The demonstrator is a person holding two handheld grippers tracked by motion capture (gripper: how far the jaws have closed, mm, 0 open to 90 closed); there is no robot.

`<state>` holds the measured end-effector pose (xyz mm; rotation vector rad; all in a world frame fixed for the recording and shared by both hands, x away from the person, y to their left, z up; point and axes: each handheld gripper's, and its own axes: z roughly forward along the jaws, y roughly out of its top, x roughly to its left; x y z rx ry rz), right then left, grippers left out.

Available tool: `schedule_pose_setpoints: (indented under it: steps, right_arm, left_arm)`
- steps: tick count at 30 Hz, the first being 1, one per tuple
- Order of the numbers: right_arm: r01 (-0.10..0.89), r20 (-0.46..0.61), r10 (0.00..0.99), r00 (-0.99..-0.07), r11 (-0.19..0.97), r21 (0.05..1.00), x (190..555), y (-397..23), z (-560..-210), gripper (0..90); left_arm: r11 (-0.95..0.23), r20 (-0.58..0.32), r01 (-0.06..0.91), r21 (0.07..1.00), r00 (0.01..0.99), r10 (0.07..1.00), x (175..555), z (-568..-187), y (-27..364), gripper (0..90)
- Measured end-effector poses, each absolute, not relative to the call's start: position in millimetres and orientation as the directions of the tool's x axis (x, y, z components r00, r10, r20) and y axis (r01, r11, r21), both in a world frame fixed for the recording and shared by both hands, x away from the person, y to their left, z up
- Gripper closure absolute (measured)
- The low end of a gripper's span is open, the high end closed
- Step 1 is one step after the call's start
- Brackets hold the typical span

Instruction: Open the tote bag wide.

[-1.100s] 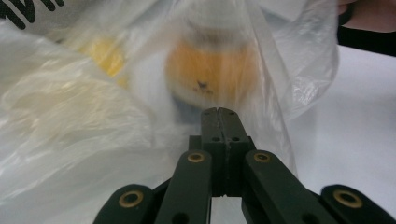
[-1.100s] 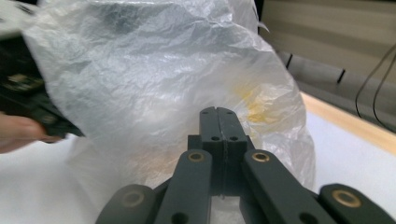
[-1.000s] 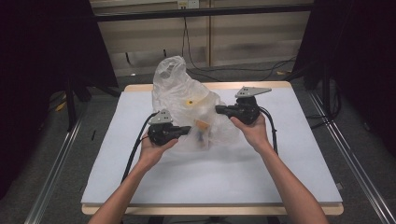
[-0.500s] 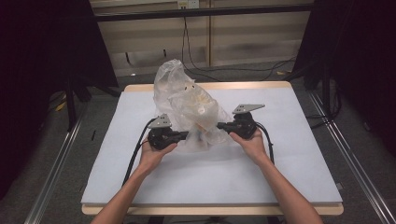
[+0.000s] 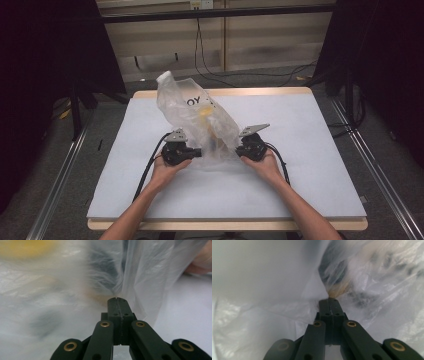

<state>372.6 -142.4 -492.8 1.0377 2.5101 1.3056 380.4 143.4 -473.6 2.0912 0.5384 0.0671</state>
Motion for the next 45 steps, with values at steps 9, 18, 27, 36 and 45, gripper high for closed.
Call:
schedule_pose_setpoints:
  steps: [9, 18, 27, 36, 45]
  right_arm:
    - [0.519, 0.216, 0.623, -0.752, 0.357, 0.777, 368, -153, -488, 90.0]
    - [0.424, 0.175, 0.638, -0.75, 0.26, 0.868, 354, -180, -430, 90.0]
    - [0.337, 0.149, 0.644, -0.75, 0.179, 0.924, 349, -197, -381, 90.0]
    - [0.221, 0.086, 0.575, -0.814, 0.17, 0.96, 349, -167, -327, 90.0]
    - [0.188, 0.06, 0.487, -0.871, 0.217, 0.958, 368, -125, -309, 90.0]
  left_arm:
    - [-0.452, -0.141, 0.323, 0.832, 0.91, 0.39, 367, -464, 152, 90.0]
    - [-0.387, -0.06, 0.195, 0.901, 0.941, 0.333, 334, -419, 161, 90.0]
    - [-0.259, -0.035, 0.135, 0.956, 0.933, 0.359, 336, -371, 166, 90.0]
    - [-0.153, -0.005, 0.07, 0.986, 0.92, 0.391, 352, -314, 174, 90.0]
    - [-0.248, -0.084, 0.215, 0.945, 0.889, 0.45, 394, -348, 167, 90.0]
